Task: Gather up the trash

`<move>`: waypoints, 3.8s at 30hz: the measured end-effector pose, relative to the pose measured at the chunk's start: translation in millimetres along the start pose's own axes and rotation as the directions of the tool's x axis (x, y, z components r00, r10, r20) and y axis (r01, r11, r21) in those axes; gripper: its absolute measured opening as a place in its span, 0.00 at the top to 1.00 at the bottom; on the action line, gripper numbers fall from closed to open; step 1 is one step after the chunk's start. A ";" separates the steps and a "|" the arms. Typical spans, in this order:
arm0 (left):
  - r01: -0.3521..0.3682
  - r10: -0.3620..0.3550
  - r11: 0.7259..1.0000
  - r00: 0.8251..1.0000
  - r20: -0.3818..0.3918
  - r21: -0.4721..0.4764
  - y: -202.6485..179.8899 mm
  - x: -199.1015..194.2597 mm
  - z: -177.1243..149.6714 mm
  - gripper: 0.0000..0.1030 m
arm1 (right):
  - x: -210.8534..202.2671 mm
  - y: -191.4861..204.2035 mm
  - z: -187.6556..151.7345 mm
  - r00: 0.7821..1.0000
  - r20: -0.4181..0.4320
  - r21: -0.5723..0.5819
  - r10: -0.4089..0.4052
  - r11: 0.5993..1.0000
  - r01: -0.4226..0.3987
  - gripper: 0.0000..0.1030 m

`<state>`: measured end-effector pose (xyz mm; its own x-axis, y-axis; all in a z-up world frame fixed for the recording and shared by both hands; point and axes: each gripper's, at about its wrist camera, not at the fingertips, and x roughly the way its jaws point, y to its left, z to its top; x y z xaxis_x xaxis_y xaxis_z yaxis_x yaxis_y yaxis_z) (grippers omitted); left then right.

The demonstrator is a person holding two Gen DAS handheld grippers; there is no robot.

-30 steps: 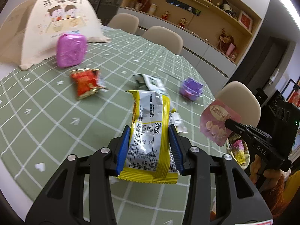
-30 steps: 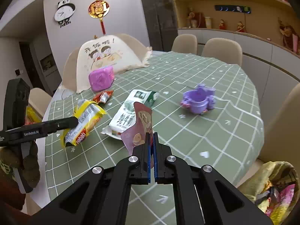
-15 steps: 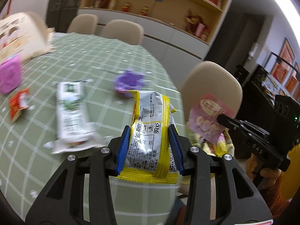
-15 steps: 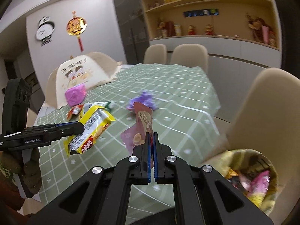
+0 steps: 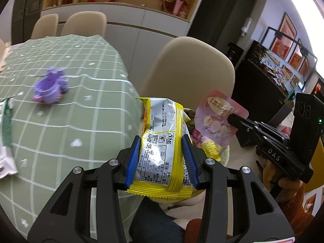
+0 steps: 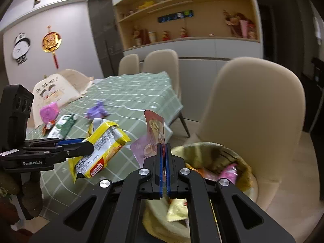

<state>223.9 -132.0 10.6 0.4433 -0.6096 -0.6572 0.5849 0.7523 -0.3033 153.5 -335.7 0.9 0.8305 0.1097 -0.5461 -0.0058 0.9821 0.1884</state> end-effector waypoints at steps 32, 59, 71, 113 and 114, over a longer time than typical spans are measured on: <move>0.081 -0.092 0.992 0.989 -0.117 -0.097 -26.2 130.0 5.6 0.47 | 45.2 -97.1 -45.9 0.991 -0.114 0.149 -0.063 0.986 0.079 0.95; 0.086 -0.086 0.990 0.996 0.002 -0.108 10.0 30.3 -2.2 0.45 | 138.3 -36.0 -70.1 0.899 -0.408 -0.023 -0.157 0.987 0.162 0.95; -0.046 0.052 0.994 0.997 0.064 -0.100 36.8 -17.0 -13.9 0.45 | 86.7 -42.9 -39.4 0.960 -0.261 0.099 -0.102 0.986 0.132 0.63; -0.410 0.546 0.717 0.833 0.087 -0.564 344.0 -188.5 -55.7 0.58 | 169.2 329.8 28.3 0.934 -0.228 -0.178 0.276 0.931 -0.318 0.55; -0.400 0.537 0.720 0.839 0.090 -0.567 344.2 -189.1 -56.4 0.58 | 174.3 334.6 30.4 0.934 -0.232 -0.178 0.271 0.933 -0.314 0.55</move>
<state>303.0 256.3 -8.4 0.7470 -0.1295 -0.6521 -0.1418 0.9273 -0.3465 313.2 7.3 -6.4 0.6453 0.4037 -0.6486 -0.3656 0.9086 0.2019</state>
